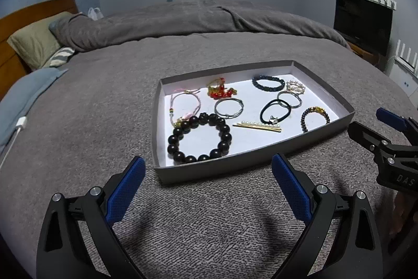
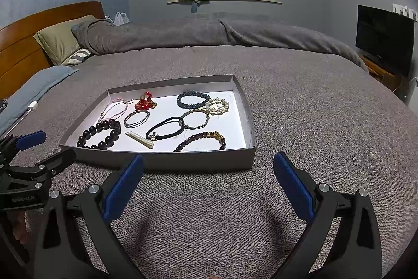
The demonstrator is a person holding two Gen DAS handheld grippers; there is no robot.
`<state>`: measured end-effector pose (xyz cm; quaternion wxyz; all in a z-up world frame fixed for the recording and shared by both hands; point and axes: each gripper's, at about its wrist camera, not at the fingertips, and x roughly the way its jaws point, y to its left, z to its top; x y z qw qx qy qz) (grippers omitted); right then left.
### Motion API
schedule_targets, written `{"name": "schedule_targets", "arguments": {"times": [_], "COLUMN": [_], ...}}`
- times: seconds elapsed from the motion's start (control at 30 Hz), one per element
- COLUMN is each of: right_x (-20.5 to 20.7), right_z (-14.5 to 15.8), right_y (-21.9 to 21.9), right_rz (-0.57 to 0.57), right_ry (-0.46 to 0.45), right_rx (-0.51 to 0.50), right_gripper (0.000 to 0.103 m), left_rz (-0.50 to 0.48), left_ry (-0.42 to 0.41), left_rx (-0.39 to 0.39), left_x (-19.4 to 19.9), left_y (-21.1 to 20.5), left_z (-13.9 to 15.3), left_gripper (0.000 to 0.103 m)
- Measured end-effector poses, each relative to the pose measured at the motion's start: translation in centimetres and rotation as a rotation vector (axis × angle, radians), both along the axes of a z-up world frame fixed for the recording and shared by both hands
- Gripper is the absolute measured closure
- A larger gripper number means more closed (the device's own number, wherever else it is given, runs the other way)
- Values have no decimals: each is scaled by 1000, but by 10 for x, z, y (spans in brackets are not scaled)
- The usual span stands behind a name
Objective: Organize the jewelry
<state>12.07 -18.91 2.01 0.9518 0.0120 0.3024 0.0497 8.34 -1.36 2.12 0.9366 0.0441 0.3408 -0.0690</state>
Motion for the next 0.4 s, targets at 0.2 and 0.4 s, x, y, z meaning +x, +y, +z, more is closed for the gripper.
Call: {"name": "schedule_targets", "arguments": {"times": [0.2, 0.4], "right_x": [1, 1], "right_z": [0, 1], "right_y": [0, 0], "right_rz": [-4, -4], "right_ry": [0, -6], "right_rx": [-3, -2], "right_gripper": [5, 5], "left_rz": [-16, 6], "left_ry": [-3, 12], "left_rx": [11, -11], "left_x": [0, 3], "left_y": [-3, 1], "left_z": [0, 1], "left_gripper": [7, 7]}}
